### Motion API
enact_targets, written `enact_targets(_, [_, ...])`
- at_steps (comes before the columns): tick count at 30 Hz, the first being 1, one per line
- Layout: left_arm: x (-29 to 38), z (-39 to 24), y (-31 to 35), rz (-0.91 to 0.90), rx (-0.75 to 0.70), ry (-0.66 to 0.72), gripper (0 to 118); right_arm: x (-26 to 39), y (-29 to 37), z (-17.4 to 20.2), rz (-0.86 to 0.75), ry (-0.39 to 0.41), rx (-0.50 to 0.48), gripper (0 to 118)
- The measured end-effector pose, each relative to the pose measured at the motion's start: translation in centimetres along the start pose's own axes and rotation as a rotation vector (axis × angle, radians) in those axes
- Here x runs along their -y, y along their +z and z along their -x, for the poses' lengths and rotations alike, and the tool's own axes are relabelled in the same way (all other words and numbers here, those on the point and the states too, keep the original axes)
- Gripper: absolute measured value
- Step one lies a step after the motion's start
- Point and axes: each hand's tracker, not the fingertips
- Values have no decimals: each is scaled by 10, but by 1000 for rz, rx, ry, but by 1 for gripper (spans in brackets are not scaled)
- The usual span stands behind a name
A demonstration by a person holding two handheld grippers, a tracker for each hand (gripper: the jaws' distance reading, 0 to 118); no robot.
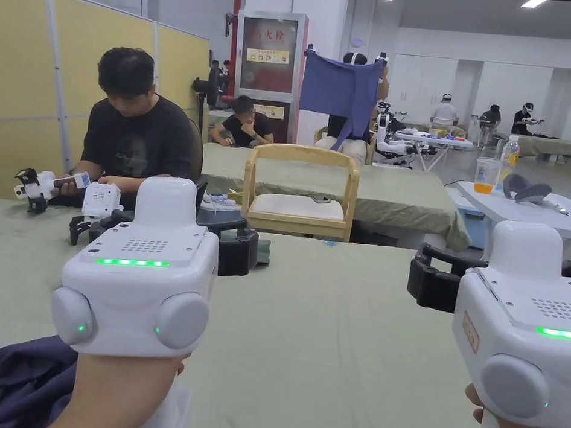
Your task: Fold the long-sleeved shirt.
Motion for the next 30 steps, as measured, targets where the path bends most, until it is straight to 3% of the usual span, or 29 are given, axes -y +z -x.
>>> enact_targets(17, [5,3,-5,15,-7,8,118,0,-5,2,14,-31,-14,118])
enact_targets(30, [9,6,-7,29,-9,36,118,2,-5,2,12,-2,-11,118])
